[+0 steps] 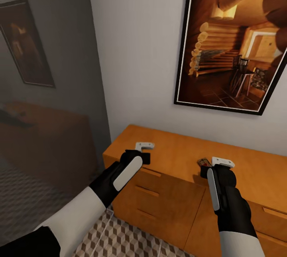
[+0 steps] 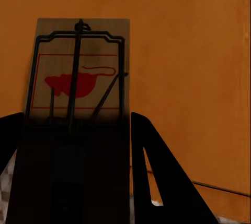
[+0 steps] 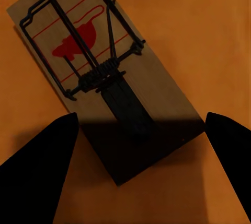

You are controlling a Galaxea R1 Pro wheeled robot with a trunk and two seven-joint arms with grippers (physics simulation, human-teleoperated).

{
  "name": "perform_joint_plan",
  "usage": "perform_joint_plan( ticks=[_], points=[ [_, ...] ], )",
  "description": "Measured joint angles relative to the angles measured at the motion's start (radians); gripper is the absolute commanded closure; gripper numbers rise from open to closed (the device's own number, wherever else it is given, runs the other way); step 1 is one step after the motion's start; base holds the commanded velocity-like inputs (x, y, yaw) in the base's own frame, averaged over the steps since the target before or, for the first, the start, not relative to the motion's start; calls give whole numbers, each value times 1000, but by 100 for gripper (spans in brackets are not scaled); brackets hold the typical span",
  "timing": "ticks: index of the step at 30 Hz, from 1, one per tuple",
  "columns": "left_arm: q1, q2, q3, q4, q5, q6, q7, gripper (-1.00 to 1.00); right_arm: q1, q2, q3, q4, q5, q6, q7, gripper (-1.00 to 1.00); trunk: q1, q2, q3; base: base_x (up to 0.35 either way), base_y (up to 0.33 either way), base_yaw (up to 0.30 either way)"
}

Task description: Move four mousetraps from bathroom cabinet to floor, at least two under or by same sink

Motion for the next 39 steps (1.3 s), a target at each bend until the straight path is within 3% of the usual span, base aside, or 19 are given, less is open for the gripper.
perform_joint_plan(
  ticks=[9, 20, 24, 39],
  points=[
    [0, 3, 5, -68, -3, 15, 2, 100, 0, -12, 0, 3, -12, -1, 1, 100, 0, 0, 0, 0, 0, 0],
    [0, 3, 1, -78, -3, 15, 10, 100, 0, -38, 1, 6, 1, 2, 1, 100, 0, 0, 0, -11, 9, 0],
    [0, 3, 1, -78, -3, 14, 11, 100, 0, -39, 1, 7, 23, 5, 0, 100, 0, 0, 0, -225, 152, 0],
    [0, 5, 1, -76, -3, 7, 10, 100, 0, -37, 1, 26, 3, 2, 1, 100, 0, 0, 0, -266, 32, 0]
  ],
)
